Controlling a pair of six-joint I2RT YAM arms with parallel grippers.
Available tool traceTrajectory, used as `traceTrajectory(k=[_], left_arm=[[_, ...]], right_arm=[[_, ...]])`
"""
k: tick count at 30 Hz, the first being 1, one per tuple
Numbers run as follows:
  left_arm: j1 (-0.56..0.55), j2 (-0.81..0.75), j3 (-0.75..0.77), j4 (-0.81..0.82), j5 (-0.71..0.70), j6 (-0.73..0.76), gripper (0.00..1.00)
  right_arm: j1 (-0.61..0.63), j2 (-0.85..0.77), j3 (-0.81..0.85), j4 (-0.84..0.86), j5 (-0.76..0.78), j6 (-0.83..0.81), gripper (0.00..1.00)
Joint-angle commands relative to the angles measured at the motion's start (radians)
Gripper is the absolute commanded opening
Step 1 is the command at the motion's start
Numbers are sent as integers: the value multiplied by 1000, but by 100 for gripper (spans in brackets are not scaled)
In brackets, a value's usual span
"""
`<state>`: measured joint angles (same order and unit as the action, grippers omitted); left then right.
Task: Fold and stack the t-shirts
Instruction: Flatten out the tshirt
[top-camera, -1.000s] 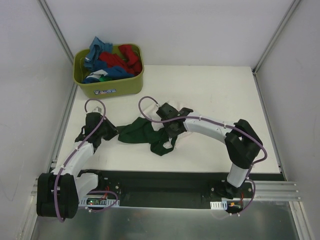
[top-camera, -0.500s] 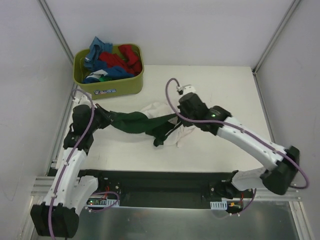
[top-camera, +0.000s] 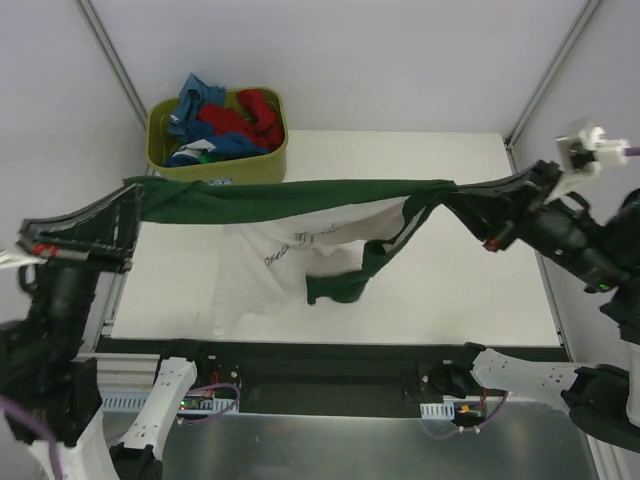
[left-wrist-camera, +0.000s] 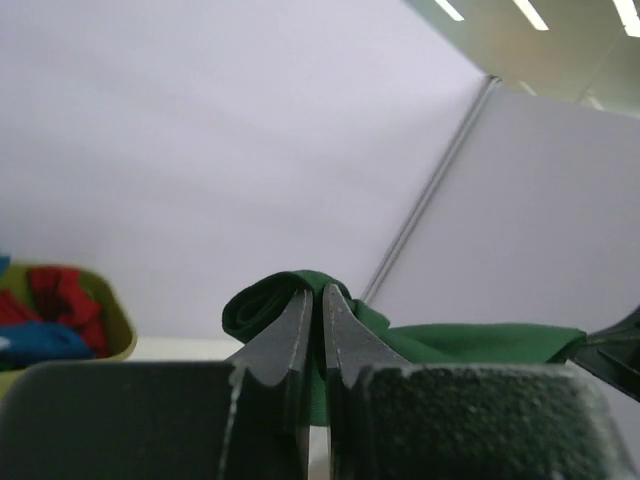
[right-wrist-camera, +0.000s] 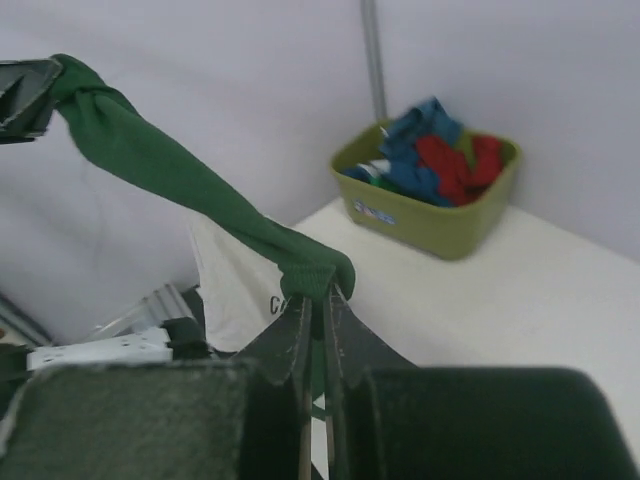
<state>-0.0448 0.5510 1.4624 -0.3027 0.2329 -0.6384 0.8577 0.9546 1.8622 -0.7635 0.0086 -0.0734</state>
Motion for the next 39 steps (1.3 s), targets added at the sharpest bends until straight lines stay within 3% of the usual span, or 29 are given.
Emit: traceTrajectory(k=[1, 5, 10, 13, 17, 19, 21, 22, 23, 24, 25, 26, 27, 28, 30, 33, 34, 35, 38, 39], left_arm=[[5, 78, 228, -7, 57, 29, 0], [5, 150, 380, -27, 65, 40, 0], [5, 231, 426, -38, 10, 51, 0], [5, 303, 394, -36, 28, 45, 0], [2, 467, 316, -12, 60, 25, 0], [-30, 611, 270, 13, 42, 37, 0], [-174, 790, 271, 22, -122, 135, 0], [-222, 858, 285, 24, -174, 181, 0], [-260, 930, 338, 22, -216, 260, 0], [-312, 1086, 372, 20, -290, 287, 10], [-319, 1162, 407, 19, -308, 298, 27], [-319, 1234, 449, 7, -305, 286, 68], [-319, 1367, 563, -60, -293, 275, 91], [-319, 1421, 622, -105, -270, 269, 99], [-323, 1484, 701, -151, -239, 252, 99], [-363, 1413, 623, -150, -268, 282, 99], [-384, 1381, 589, -151, -300, 292, 99], [-397, 1345, 504, -151, -316, 299, 99], [-409, 1178, 341, -148, -301, 260, 99], [-409, 1091, 220, -147, -293, 246, 99]], right_arm=[[0, 68, 213, -55, -269, -34, 0], [-2, 102, 330, -63, -351, -52, 1], [-2, 101, 301, -53, -147, -123, 1], [0, 102, 217, -53, 67, -158, 1], [-26, 154, 56, -28, 650, -201, 1], [-148, 229, -45, -30, 744, -177, 1], [-283, 315, -118, -53, 653, -65, 1], [-428, 349, -182, -48, 502, -31, 1], [-495, 387, -205, -40, 437, 6, 1], [-553, 477, -222, -30, 377, 26, 1], [-642, 530, -231, -20, 282, 50, 2], [-676, 583, -215, -14, 251, 60, 8], [-706, 696, -190, -19, 225, 66, 10], [-748, 752, -155, -45, 196, 72, 11], [-779, 873, -46, -144, 217, 72, 27], [-806, 886, -41, -195, 251, 76, 60], [-801, 866, -69, -177, 243, 98, 95], [-804, 842, -98, -162, 229, 109, 100], [-801, 718, -233, -102, 139, 124, 97], [-798, 651, -276, -88, 114, 130, 97]])
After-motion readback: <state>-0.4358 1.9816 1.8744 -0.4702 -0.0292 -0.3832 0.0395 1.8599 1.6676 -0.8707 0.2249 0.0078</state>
